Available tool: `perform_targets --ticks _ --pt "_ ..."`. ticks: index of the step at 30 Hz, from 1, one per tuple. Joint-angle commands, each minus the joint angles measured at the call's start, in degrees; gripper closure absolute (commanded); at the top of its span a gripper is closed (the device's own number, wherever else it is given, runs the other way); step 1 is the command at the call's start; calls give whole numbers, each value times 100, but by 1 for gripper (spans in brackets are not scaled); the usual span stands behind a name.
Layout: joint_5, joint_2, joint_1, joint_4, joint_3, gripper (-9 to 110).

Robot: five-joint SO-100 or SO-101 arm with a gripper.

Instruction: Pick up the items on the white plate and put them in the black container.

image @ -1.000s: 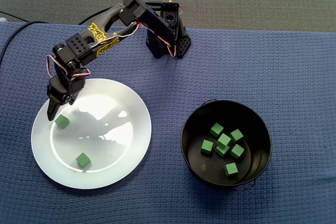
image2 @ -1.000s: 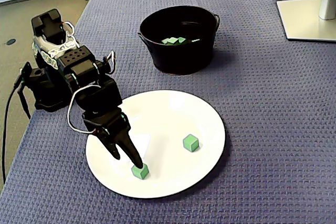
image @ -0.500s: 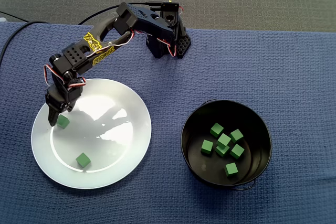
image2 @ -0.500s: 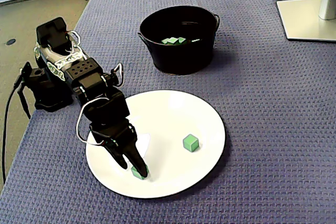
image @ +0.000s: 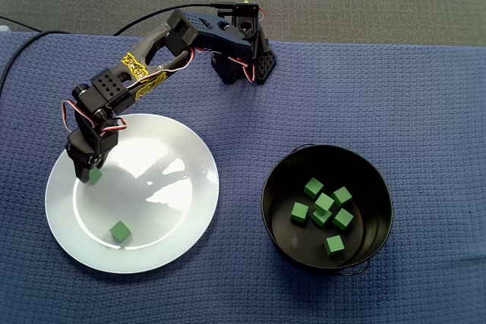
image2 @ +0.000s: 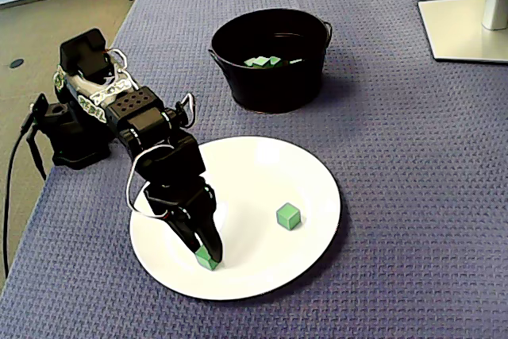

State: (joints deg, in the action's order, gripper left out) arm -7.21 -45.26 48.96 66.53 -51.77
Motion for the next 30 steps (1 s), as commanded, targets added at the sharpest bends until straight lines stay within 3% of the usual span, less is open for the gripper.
perform_targets --ticks 1,8,13,17,21,25,30 --pt "-114 -79 -26 88 413 102" --pt "-123 -290 35 334 519 102" --pt "167 -2048 -431 853 439 102" --pt "62 -3858 -1723 1450 800 102" --pt "-422 -4711 -4025 1863 1345 102" --pt "-545 -4474 -5959 1775 791 102" --pt "-536 -3287 -6574 1134 -527 102"
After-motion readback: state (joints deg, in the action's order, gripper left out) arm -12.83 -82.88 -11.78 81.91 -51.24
